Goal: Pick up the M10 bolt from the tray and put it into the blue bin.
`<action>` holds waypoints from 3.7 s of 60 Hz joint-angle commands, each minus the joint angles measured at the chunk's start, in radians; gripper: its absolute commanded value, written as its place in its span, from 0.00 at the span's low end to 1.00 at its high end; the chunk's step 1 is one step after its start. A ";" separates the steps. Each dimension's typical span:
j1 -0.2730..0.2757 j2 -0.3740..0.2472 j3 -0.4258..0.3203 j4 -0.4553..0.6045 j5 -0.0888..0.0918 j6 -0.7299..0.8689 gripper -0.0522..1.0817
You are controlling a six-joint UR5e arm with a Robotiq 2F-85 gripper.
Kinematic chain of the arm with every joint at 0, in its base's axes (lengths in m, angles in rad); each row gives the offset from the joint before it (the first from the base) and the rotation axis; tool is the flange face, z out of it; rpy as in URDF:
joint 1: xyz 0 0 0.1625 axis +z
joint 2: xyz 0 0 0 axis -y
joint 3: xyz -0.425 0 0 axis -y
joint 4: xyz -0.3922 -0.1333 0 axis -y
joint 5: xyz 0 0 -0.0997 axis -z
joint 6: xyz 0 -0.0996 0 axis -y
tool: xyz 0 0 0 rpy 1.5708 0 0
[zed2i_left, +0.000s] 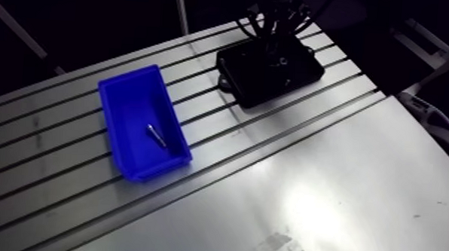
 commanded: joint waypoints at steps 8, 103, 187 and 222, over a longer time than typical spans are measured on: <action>0.004 0.002 0.000 -0.004 -0.009 -0.002 0.81; 0.302 -0.457 0.091 0.192 0.145 -0.720 0.98; 0.349 -0.491 0.193 0.272 0.028 -1.702 0.99; 0.456 -0.368 0.191 0.192 0.024 -1.503 0.99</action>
